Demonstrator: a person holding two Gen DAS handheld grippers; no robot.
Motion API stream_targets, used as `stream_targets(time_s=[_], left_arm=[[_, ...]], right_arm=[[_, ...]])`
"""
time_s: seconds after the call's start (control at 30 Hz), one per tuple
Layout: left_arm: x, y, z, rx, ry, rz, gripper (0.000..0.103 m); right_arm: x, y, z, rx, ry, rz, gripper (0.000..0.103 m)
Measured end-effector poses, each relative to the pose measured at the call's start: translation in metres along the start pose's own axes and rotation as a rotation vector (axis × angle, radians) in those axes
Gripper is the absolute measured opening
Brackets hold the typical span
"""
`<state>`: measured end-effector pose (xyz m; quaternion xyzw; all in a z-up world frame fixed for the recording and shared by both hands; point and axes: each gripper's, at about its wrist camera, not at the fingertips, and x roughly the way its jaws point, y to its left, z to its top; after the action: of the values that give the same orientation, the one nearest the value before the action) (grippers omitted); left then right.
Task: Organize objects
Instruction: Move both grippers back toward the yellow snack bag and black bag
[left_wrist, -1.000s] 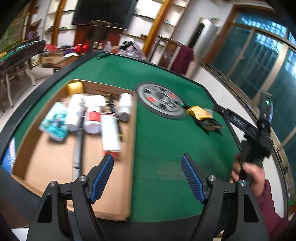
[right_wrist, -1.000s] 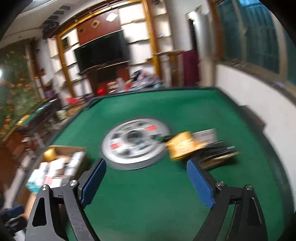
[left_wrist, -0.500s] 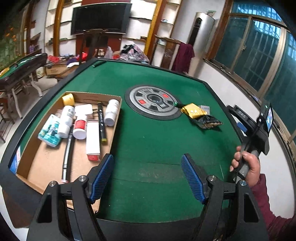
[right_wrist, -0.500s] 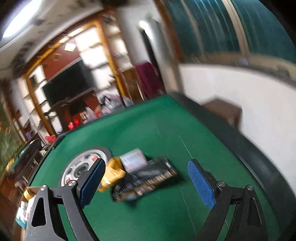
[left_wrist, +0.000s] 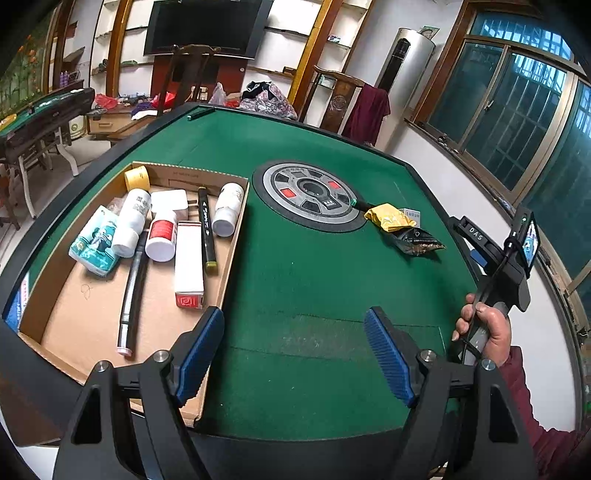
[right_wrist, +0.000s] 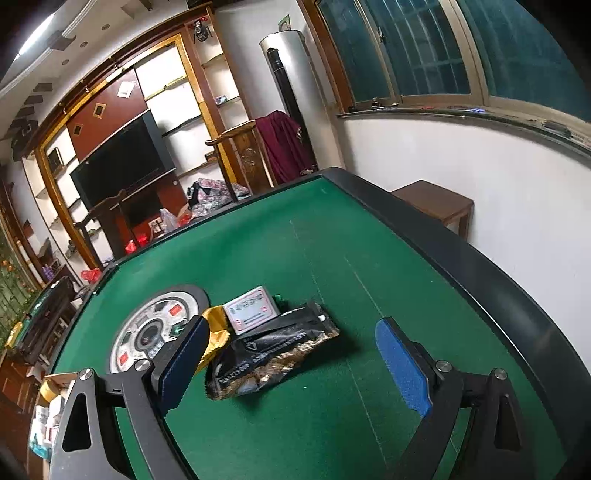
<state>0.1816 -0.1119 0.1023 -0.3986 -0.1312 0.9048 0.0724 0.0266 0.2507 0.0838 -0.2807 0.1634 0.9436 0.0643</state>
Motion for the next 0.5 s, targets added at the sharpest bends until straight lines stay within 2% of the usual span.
stream_targets(time_s=[0.23, 0.5], left_arm=[[0.012, 0.013, -0.004, -0.030, 0.025, -0.045, 0.078], [0.019, 0.015, -0.004, -0.038, 0.042, -0.054, 0.078]], right_arm=[[0.006, 0.004, -0.003, -0.029, 0.002, -0.034, 0.094], [0.010, 0.003, -0.004, -0.036, 0.004, -0.053, 0.095]])
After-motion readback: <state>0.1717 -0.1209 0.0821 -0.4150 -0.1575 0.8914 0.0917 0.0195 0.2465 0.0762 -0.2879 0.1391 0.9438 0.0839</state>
